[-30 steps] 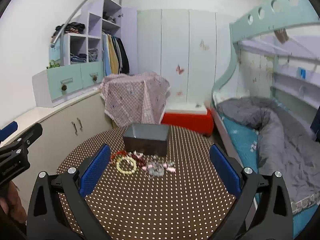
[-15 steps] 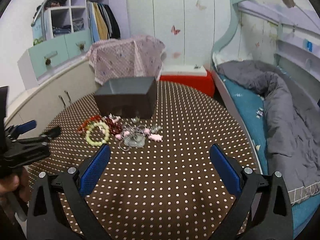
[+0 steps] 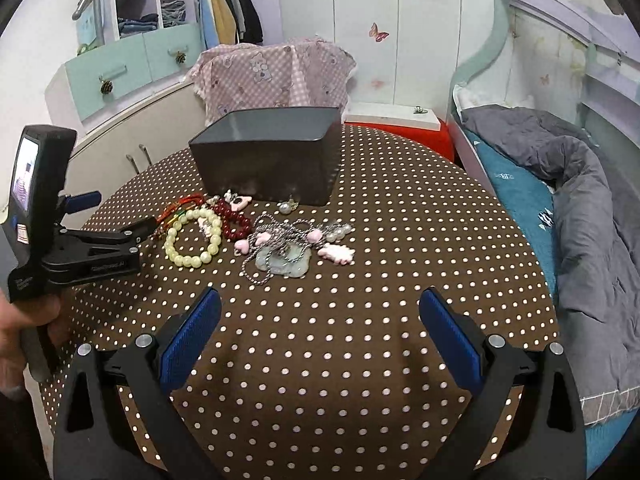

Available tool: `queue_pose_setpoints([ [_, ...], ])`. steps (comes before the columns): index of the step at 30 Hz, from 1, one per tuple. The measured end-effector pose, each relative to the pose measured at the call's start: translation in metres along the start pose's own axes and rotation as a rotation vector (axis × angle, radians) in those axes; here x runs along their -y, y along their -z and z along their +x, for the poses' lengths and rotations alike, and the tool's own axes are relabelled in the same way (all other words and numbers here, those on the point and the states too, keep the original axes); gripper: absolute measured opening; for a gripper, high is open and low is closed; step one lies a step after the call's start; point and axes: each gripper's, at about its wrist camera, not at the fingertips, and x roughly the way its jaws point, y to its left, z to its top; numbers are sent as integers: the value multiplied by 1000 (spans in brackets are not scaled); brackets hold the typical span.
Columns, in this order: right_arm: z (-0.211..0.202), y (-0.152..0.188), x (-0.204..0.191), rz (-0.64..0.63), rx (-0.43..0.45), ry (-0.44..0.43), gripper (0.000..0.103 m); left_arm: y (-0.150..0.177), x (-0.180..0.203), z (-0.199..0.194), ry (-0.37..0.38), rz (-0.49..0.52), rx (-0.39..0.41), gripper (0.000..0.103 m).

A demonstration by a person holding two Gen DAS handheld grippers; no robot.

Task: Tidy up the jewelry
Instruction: 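Grasp the red string bracelet with the left gripper while the right gripper grasps the pale green bead bracelet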

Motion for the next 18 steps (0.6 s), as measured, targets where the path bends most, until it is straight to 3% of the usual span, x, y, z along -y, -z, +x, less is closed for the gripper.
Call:
queue_pose_setpoints([
  [6, 0, 3, -7, -2, -9, 6, 95, 7, 9, -10, 53, 72, 31, 98],
  [10, -2, 3, -11, -10, -11, 9, 95, 3, 19, 9, 52, 151, -17, 98],
  [13, -2, 1, -13, -20, -10, 10, 95, -3, 18, 13, 74, 165, -10, 97],
  [15, -1, 0, -15, -27, -14, 10, 95, -6, 14, 17, 115, 158, -15, 88],
  [16, 0, -1, -17, -31, -16, 7, 95, -7, 13, 18, 158, 148, -19, 77],
  [18, 1, -2, -21, -43, -17, 2, 95, -8, 11, 20, 214, 142, -22, 44],
])
